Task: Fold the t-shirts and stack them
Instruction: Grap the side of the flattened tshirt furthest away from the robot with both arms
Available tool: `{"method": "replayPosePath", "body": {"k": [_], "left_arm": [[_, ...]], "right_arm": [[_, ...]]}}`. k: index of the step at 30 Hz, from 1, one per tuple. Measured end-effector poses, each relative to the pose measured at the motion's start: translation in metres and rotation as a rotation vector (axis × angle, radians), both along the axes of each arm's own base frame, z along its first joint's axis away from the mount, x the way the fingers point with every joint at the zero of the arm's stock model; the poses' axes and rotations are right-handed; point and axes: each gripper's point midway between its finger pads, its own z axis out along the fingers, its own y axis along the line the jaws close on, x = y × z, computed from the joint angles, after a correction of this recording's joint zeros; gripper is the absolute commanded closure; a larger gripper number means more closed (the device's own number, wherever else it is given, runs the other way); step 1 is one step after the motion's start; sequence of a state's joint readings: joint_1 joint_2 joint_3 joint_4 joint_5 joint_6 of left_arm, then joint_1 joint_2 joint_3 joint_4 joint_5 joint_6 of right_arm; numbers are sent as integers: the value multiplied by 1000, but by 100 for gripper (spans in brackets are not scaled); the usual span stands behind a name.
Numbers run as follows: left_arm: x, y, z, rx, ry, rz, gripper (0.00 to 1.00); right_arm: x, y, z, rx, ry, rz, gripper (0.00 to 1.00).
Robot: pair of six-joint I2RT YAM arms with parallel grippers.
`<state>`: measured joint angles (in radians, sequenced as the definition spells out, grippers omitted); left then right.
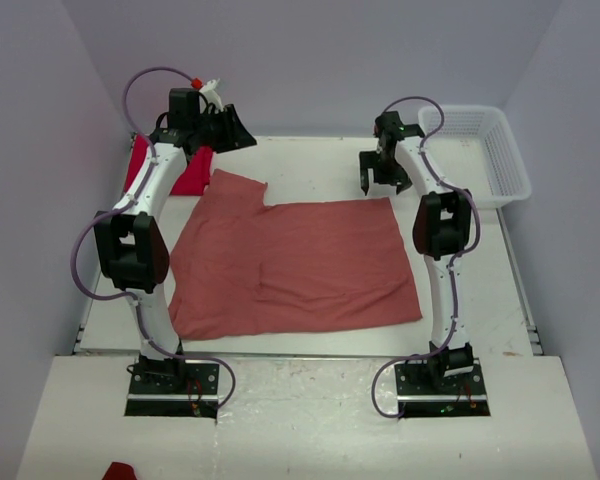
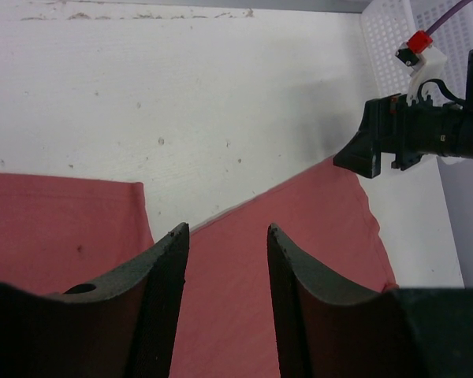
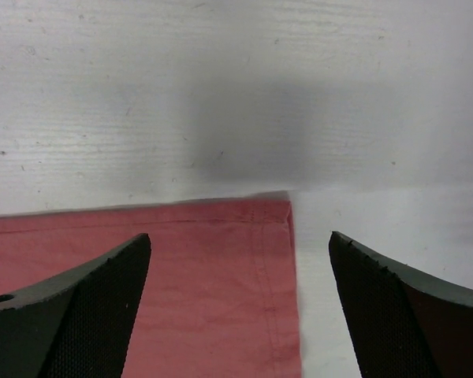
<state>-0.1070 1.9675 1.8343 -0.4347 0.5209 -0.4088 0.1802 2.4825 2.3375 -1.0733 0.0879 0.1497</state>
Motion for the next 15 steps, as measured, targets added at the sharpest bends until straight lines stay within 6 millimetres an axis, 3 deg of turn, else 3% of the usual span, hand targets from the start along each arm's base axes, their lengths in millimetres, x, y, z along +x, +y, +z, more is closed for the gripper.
{"method": "replayPosePath", "body": {"k": [5, 15], "left_arm": [[0, 0, 0, 0, 1, 0, 53], [-1, 0, 0, -1, 3, -2, 52]], "right_arm": [[-4, 2, -5, 12, 16, -39, 9], [-10, 0, -17, 15, 40, -135, 1]]}}
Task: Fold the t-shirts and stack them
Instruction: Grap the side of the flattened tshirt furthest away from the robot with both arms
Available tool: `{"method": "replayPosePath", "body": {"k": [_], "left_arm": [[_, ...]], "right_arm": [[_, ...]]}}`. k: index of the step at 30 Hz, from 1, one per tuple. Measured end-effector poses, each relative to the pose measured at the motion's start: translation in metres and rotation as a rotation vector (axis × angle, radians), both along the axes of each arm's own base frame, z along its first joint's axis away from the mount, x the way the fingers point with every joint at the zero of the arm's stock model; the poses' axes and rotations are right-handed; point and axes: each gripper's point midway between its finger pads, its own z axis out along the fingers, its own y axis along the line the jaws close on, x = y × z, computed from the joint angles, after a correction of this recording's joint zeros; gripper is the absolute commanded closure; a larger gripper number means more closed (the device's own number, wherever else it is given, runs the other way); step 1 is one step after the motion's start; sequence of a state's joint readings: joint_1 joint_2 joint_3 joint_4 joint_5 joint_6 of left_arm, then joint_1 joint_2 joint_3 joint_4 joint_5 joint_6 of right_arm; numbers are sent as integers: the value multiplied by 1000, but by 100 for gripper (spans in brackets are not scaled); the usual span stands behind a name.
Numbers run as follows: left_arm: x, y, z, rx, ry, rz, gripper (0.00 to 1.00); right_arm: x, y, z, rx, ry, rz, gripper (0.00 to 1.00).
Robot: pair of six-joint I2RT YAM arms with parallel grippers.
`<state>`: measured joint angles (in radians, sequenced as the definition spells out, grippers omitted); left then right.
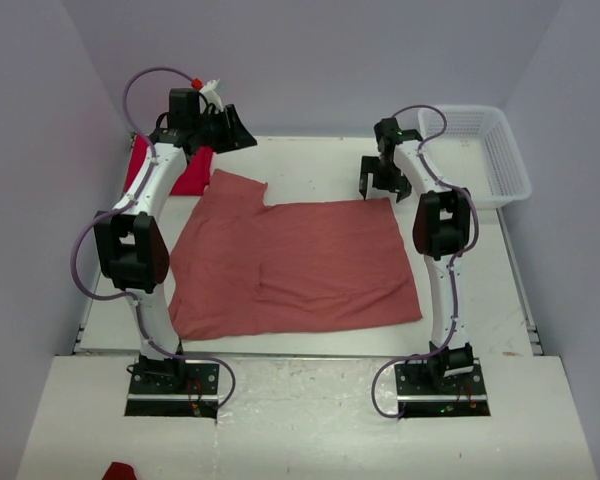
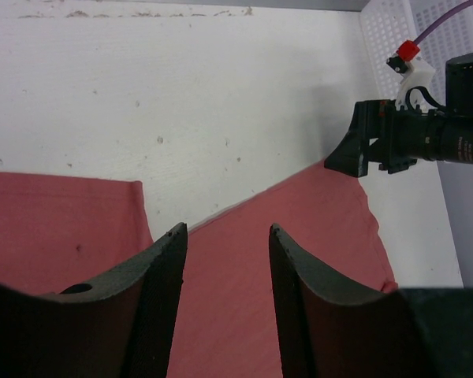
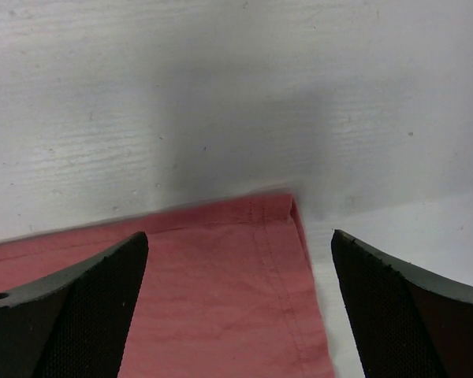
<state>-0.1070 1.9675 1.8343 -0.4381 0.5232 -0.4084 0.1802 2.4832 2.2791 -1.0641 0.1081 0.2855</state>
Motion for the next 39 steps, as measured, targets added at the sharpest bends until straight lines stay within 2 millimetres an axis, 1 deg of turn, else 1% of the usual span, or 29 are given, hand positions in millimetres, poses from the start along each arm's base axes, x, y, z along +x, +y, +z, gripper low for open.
{"method": "replayPosePath", "body": {"k": [4, 9, 13, 14, 16, 17, 20, 22, 28, 34, 39], "left_arm": [[-1, -1, -1, -3, 2, -5, 52], [-5, -2, -10, -6, 25, -13, 52], [-6, -2, -12, -6, 31, -14, 51], [-6, -2, -12, -6, 31, -14, 51], [-5, -2, -12, -6, 31, -14, 51], [-6, -2, -12, -6, 31, -14, 51], [-6, -2, -12, -8, 31, -17, 51], [-6, -2, -12, -8, 31, -17, 51], [-6, -2, -12, -7, 31, -18, 51], [-6, -2, -12, -8, 31, -19, 50], [-6, -3, -12, -8, 30, -20, 50]], "right_arm": [[-5, 0, -5, 5, 17, -75, 1], [-3, 7, -5, 39, 3, -152, 1], [-4, 16, -6, 53, -3, -186, 1], [-2, 18, -5, 57, -8, -191, 1], [2, 22, 0, 71, -27, -198, 6], [6, 24, 5, 79, -42, -201, 6], [19, 28, 17, 119, -91, -225, 4], [23, 29, 18, 136, -102, -247, 1], [17, 26, 4, 129, -79, -357, 1], [18, 21, 3, 97, -103, -468, 1], [12, 18, 2, 48, -103, -503, 2]]}}
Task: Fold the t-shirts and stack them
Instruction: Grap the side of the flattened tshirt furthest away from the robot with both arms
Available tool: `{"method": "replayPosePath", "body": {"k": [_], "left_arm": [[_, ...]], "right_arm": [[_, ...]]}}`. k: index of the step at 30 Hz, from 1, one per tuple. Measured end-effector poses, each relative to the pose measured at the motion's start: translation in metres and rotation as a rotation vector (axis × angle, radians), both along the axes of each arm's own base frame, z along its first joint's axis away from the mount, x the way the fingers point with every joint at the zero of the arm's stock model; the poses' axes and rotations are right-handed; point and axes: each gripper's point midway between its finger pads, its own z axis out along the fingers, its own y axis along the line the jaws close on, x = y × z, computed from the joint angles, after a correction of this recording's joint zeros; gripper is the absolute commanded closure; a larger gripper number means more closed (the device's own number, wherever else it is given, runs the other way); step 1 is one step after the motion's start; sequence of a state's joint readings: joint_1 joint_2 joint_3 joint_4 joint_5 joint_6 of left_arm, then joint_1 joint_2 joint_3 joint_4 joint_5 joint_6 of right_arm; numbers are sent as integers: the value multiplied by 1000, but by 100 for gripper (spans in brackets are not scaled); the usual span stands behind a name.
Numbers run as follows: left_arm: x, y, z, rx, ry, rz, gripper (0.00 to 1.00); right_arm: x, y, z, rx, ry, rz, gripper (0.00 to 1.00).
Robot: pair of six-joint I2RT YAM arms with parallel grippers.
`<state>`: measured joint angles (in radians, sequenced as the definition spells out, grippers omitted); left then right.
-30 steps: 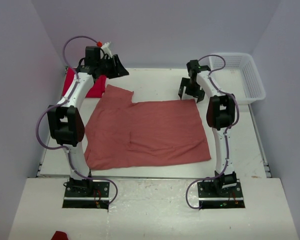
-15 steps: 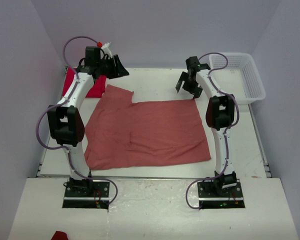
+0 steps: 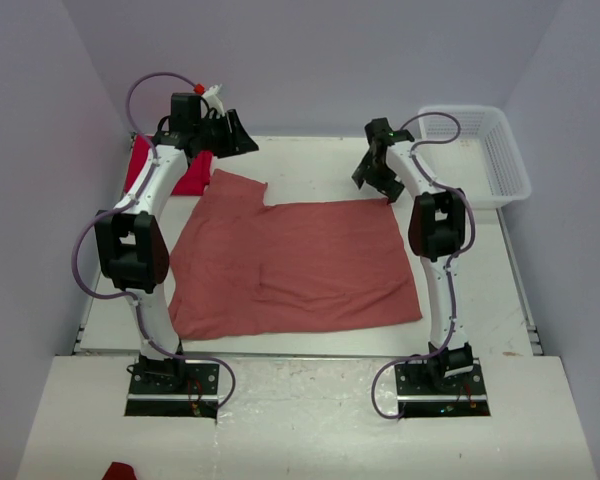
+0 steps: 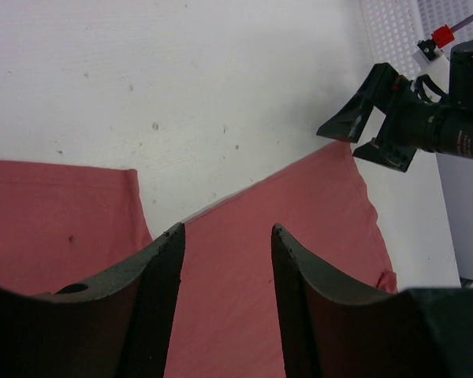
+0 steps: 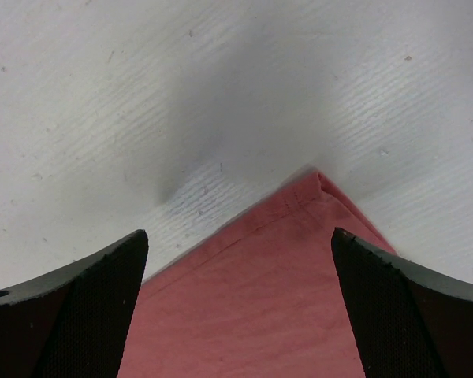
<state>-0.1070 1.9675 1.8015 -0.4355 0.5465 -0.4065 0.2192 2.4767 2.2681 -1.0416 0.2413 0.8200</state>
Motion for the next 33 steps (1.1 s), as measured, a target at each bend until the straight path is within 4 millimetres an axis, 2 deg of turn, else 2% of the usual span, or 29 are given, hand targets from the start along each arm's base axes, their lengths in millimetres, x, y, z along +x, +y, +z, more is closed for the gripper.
{"method": "replayPosePath", "body": {"k": [5, 7, 11, 19, 26, 31, 32, 33], "left_arm": [[0, 0, 0, 2, -1, -1, 50], [0, 0, 0, 3, -2, -2, 50], [0, 0, 0, 3, -3, -3, 50], [-3, -1, -8, 0, 17, -8, 50], [-3, -1, -9, -4, 22, -9, 50], [-4, -1, -9, -6, 25, -9, 50], [-4, -1, -9, -6, 25, -9, 50], [-4, -1, -10, -5, 25, -8, 50]], "right_arm": [[-3, 5, 0, -34, 6, 49, 4], [-4, 7, 0, -46, 12, 101, 1], [-5, 6, 0, -80, 26, 231, 1], [3, -11, 4, -172, 34, 505, 1], [-8, -30, -10, -144, 93, 618, 1], [-13, -34, -7, -101, 114, 644, 9], [-14, -33, -4, -92, 116, 649, 13], [-13, -31, 0, -81, 110, 653, 22]]}}
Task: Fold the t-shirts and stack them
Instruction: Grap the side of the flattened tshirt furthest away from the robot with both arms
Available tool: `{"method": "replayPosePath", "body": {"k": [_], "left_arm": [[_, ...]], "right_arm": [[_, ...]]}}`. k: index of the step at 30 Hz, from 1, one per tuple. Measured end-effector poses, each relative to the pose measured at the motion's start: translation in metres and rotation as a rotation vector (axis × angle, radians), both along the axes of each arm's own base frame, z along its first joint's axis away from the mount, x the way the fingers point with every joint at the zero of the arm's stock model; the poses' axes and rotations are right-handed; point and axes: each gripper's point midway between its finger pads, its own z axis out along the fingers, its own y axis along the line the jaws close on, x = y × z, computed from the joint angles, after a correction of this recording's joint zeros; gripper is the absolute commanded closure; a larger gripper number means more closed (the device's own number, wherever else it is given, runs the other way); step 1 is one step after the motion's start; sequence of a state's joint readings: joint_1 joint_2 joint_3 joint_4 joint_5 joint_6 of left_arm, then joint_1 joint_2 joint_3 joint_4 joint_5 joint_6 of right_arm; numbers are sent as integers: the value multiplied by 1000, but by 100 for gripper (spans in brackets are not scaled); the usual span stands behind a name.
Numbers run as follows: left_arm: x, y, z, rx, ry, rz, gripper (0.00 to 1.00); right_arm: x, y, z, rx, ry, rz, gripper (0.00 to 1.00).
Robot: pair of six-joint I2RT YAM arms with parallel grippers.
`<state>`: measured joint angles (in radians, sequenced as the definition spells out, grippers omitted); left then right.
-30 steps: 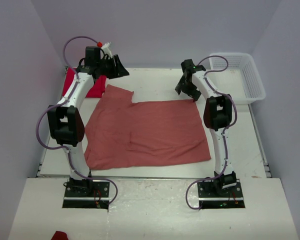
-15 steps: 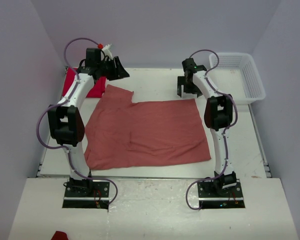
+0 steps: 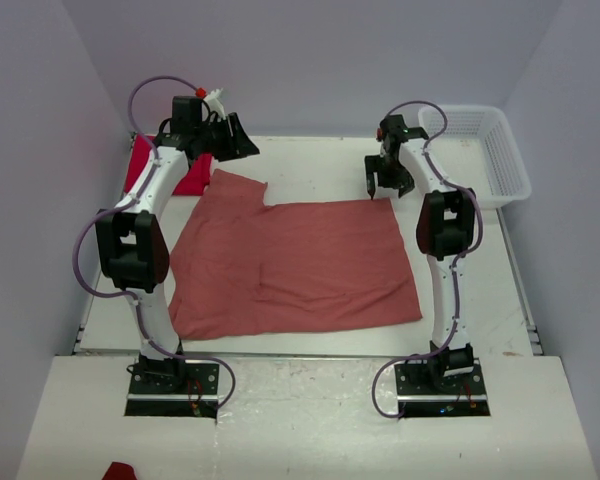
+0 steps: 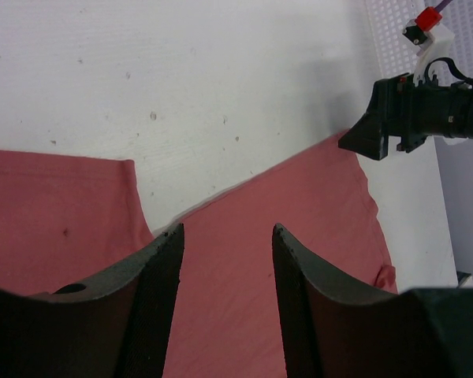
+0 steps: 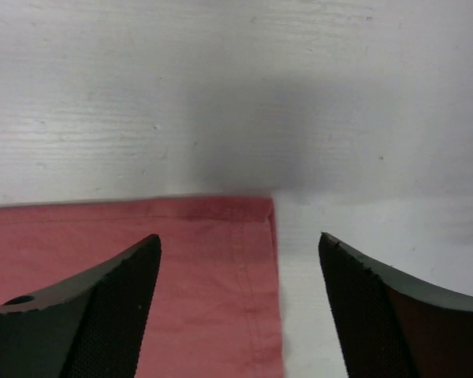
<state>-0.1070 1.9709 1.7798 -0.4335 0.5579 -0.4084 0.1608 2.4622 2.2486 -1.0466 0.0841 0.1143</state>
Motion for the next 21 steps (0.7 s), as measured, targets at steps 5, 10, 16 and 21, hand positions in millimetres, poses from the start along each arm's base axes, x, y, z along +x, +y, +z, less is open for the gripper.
{"method": "replayPosePath", "body": {"k": [5, 10, 16, 21], "left_arm": [[0, 0, 0, 0, 0, 0, 49], [0, 0, 0, 1, 0, 0, 49], [0, 0, 0, 1, 0, 0, 49], [0, 0, 0, 3, -1, -2, 48]], "right_arm": [[0, 11, 9, 59, 0, 16, 26], [-9, 17, 6, 95, 41, 18, 21], [-10, 18, 6, 103, 45, -4, 22], [-8, 18, 7, 105, 37, -15, 18]]}}
